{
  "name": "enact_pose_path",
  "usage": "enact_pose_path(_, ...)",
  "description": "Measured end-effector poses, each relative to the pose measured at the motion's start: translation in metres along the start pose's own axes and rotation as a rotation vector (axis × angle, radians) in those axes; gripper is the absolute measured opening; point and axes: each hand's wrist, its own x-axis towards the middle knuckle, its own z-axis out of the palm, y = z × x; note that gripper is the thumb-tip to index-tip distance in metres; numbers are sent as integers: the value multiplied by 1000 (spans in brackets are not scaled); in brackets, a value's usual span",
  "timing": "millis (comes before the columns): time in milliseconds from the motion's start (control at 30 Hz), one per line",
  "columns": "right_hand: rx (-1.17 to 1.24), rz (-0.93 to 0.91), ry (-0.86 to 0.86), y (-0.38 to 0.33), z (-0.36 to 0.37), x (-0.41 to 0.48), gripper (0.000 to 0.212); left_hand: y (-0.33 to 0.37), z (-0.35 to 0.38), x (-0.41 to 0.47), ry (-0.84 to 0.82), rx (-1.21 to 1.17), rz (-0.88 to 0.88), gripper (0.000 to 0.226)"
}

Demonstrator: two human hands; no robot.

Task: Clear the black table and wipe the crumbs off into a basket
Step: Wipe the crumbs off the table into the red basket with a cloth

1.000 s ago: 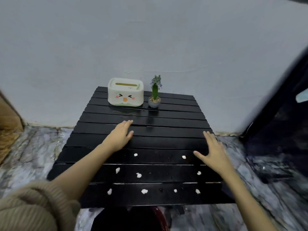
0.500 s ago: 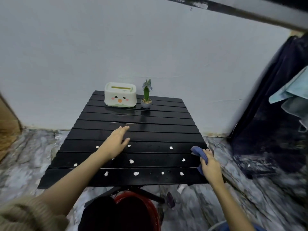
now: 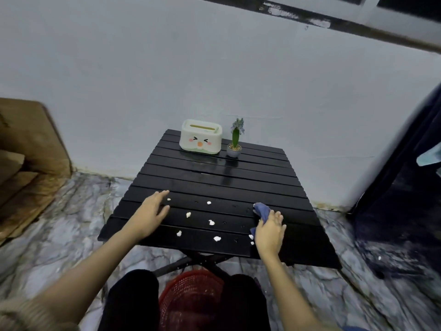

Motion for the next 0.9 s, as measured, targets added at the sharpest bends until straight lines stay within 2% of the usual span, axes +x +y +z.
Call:
enact_pose_path(100, 68, -85, -67, -26, 12, 0, 45, -14, -6, -9, 58, -52, -51, 47)
enact_pose_path(367, 241, -438, -461, -37, 19, 3, 44, -41, 0, -25, 142, -117, -131, 43)
enact_pose_path(500, 162, -657, -622, -39, 11, -6, 44, -45, 11, -27, 199, 18, -74, 40)
enact_pose_path(633, 151, -799, -698, -38, 6, -22, 44, -44, 13, -26, 249, 73, -88, 40)
enact_pose_path(767, 131, -922, -740, -37, -6, -41, 49, -43, 12, -27, 220, 113, -71, 40)
enact_pose_path(900, 173, -974, -800, -34, -13, -58, 40, -43, 12, -26, 206, 136, -60, 41)
